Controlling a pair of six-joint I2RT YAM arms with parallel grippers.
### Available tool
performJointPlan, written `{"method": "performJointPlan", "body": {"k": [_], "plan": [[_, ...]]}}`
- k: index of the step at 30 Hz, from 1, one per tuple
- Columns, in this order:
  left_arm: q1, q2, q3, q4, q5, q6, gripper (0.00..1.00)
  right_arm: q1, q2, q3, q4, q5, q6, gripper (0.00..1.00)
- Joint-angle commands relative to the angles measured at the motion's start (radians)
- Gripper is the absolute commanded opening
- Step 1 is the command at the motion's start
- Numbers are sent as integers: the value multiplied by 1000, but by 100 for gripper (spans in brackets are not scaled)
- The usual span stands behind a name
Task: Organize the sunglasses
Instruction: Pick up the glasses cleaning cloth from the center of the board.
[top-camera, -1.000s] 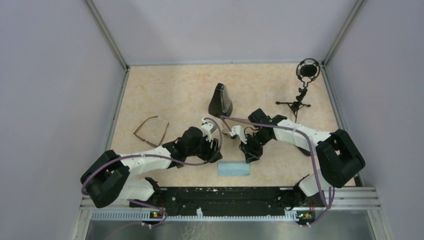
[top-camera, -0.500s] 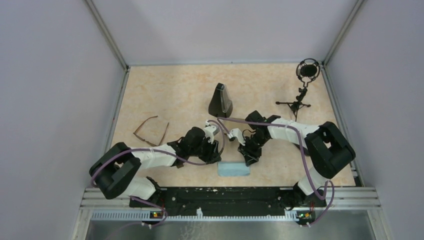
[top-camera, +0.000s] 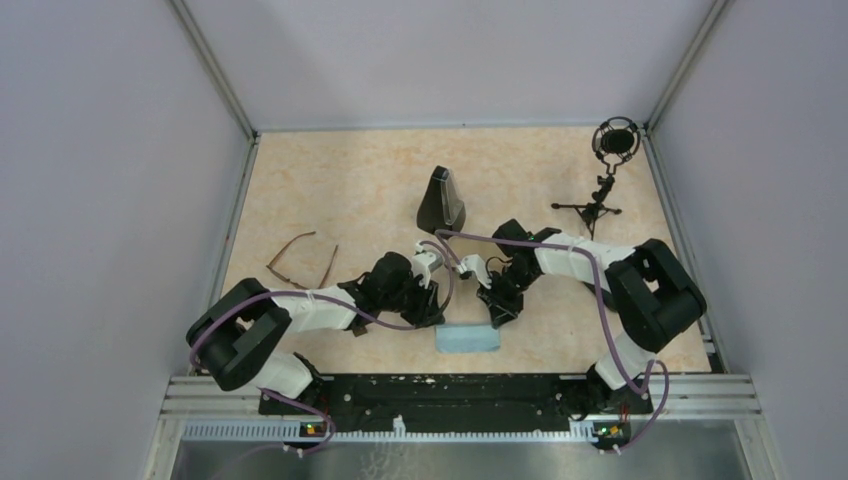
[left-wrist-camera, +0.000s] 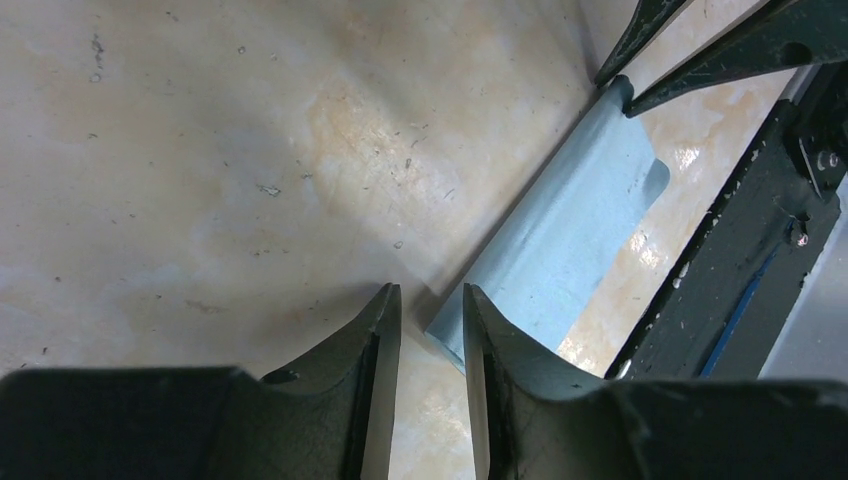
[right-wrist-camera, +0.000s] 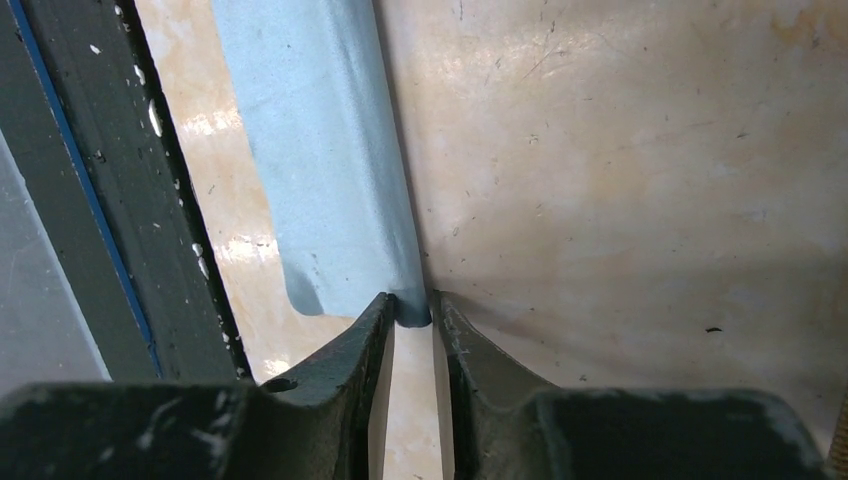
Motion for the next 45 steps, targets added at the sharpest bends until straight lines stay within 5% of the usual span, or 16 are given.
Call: {"method": "performJointPlan", "body": {"k": [1,9,19,25,32,40,45], "plan": [[3,-2,7,13,48,11,36,-6,15,22,11,-23,-33,19],[3,-13,-7,12,54,8,36,-5,30,20,4,-34,-39,7],[2,-16,-24,19,64,4,30,-7,31,17,5,-34,-41,6],[2,-20,-16,12,68,-3,37,-6,32,14,8,-33,-38,6],[2,-20,-18,16,81,-4,27,-6,31,9,9,-33,-37,5],[1,-7,-4,50,81,-3,1,-6,17,16,6,-40,-34,0],[2,-30,20,68,36,-2,0,-24,-33,27,0,-35,-23,0]]}}
